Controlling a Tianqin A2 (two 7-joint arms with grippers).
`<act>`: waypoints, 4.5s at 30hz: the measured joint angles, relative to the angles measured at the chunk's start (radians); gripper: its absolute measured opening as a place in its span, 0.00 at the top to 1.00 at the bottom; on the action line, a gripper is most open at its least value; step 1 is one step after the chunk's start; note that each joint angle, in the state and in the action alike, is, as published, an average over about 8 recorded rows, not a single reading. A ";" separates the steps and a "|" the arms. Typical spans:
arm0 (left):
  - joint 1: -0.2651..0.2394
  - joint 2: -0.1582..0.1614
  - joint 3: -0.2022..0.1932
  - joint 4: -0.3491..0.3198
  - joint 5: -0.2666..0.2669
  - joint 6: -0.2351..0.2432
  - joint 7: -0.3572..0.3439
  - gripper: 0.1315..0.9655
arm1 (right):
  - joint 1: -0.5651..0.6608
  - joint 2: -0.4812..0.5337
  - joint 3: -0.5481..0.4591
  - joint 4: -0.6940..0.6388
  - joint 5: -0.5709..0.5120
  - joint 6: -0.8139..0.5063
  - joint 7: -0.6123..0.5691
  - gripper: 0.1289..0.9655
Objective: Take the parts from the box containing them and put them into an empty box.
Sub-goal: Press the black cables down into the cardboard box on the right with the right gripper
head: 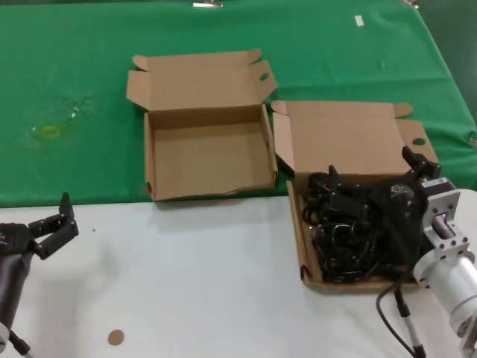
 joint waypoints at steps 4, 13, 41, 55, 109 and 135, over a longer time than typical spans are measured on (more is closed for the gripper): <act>0.000 0.000 0.000 0.000 0.000 0.000 0.000 0.00 | 0.000 0.000 0.000 0.000 0.000 0.000 0.000 0.00; 0.000 0.000 0.000 0.000 0.000 0.000 0.000 0.00 | 0.000 0.000 0.000 0.000 0.000 0.000 0.000 0.00; 0.000 0.000 0.000 0.000 0.000 0.000 0.000 0.00 | 0.000 0.000 0.000 0.000 0.000 0.000 0.000 0.00; 0.000 0.000 0.000 0.000 0.000 0.000 0.000 0.02 | 0.000 0.000 0.000 0.000 0.000 0.000 0.000 0.00; 0.000 0.000 0.000 0.000 0.000 0.000 0.000 0.96 | 0.238 0.731 -0.415 -0.004 0.062 -0.204 0.081 0.00; 0.000 0.000 0.000 0.000 0.000 0.000 0.000 0.99 | 0.635 0.697 -0.452 -0.191 -0.213 -1.000 -0.115 0.00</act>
